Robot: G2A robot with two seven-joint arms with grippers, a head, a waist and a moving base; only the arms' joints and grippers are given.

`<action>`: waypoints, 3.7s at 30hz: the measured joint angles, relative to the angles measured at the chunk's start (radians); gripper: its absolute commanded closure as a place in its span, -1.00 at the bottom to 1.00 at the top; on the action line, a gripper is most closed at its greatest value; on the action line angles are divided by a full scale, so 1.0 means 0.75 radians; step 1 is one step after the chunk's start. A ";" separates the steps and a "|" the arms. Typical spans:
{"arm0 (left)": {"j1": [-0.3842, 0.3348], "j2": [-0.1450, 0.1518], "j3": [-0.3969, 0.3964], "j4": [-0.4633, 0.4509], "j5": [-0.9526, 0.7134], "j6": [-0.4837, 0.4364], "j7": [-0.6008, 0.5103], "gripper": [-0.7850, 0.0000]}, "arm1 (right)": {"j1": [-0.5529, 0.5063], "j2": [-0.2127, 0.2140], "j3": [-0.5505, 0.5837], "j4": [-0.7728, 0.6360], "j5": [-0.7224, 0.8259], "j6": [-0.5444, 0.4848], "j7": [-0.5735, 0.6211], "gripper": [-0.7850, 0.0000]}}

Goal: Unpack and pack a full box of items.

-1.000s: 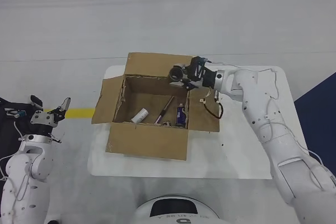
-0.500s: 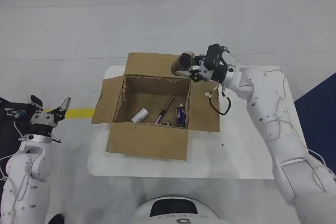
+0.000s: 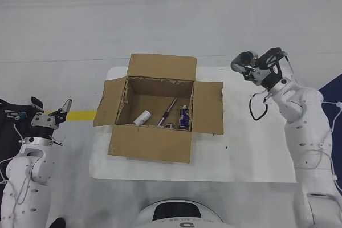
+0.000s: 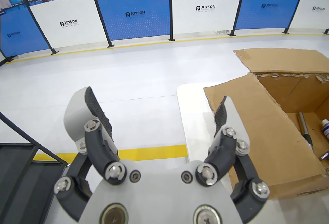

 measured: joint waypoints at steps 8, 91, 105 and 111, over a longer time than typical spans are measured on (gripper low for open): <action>0.000 0.000 0.000 0.000 0.000 0.000 0.000 -1.00 | -0.157 0.029 0.182 0.010 0.159 0.092 0.260 1.00; 0.000 0.000 0.000 0.000 0.000 0.000 0.000 -1.00 | -0.007 0.025 -0.304 -0.354 0.050 0.061 0.208 -1.00; 0.000 0.000 0.000 0.000 0.000 0.000 0.000 -1.00 | 0.019 0.016 -0.372 -0.347 0.073 0.054 0.224 -1.00; 0.000 0.000 0.000 0.000 0.000 0.000 0.000 -1.00 | 0.178 -0.015 -0.587 -0.228 0.066 -0.173 0.212 -1.00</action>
